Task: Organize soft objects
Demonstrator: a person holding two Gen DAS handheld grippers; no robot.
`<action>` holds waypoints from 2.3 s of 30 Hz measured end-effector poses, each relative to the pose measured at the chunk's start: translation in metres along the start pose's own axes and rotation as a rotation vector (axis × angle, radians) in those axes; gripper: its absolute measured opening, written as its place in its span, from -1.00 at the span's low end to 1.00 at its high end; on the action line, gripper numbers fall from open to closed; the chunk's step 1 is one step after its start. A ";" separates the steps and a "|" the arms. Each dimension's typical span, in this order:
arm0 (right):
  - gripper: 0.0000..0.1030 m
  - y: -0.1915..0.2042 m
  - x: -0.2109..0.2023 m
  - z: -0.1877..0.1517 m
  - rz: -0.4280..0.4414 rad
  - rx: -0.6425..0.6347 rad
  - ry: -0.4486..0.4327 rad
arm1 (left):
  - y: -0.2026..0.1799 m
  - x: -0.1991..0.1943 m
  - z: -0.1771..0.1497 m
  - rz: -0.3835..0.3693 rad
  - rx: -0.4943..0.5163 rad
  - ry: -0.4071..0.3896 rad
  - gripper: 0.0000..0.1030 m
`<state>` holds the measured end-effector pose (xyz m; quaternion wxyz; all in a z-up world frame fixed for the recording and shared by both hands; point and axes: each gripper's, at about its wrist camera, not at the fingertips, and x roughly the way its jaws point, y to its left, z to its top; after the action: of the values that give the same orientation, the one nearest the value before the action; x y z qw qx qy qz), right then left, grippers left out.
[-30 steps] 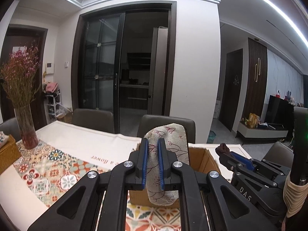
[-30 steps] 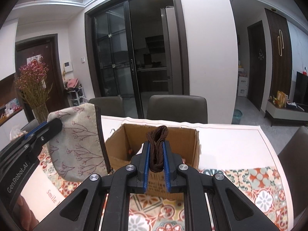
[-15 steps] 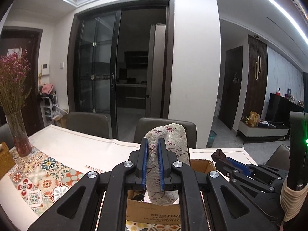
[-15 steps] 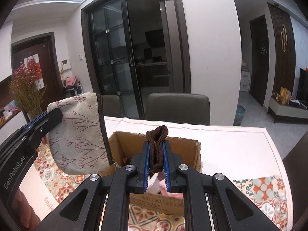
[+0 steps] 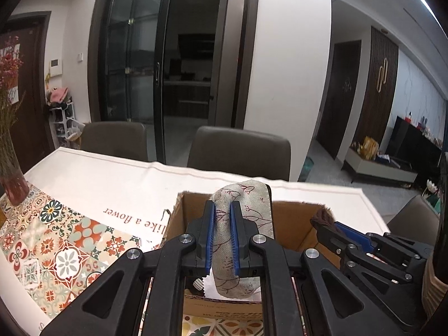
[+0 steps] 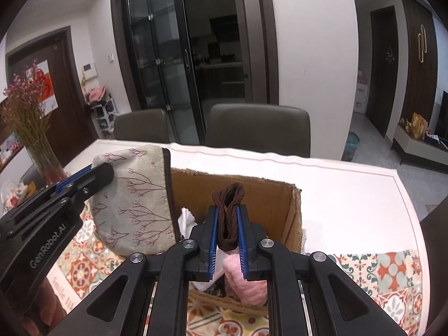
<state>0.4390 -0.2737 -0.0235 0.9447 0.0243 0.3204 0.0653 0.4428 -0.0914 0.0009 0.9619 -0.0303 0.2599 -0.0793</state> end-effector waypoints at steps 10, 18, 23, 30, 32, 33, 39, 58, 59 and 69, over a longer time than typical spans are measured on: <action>-0.23 -0.004 0.013 -0.008 -0.013 0.002 0.044 | 0.002 0.020 -0.011 0.002 0.017 0.072 -0.43; 0.04 -0.006 0.003 -0.011 -0.012 0.015 0.034 | 0.004 0.006 -0.008 0.014 0.014 0.068 -0.07; 0.04 -0.006 -0.011 -0.014 -0.035 0.046 0.027 | 0.003 -0.011 -0.005 0.057 0.037 0.051 -0.01; 0.08 -0.003 -0.043 -0.023 -0.073 0.079 0.002 | 0.000 -0.049 -0.007 0.110 0.085 0.011 0.14; 0.16 -0.002 -0.058 -0.027 -0.078 0.088 -0.017 | 0.001 -0.063 -0.010 0.110 0.091 0.003 0.19; 0.18 0.001 -0.068 -0.030 -0.088 0.092 -0.031 | 0.001 -0.069 -0.013 0.111 0.095 0.001 0.21; 0.21 0.011 -0.113 -0.047 -0.096 0.097 -0.080 | 0.007 -0.117 -0.029 0.098 0.104 -0.013 0.31; 0.37 0.050 -0.217 -0.109 -0.146 0.083 -0.155 | 0.013 -0.240 -0.080 0.113 0.155 -0.093 0.60; 0.37 0.051 -0.221 -0.114 -0.148 0.085 -0.156 | 0.013 -0.244 -0.082 0.115 0.159 -0.096 0.65; 0.37 0.061 -0.257 -0.147 -0.185 0.074 -0.184 | 0.014 -0.284 -0.109 0.140 0.167 -0.118 0.95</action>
<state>0.1408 -0.2481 0.0201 0.9706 0.0352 0.2353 -0.0363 0.1476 -0.0312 0.0466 0.9779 0.0634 0.1970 -0.0314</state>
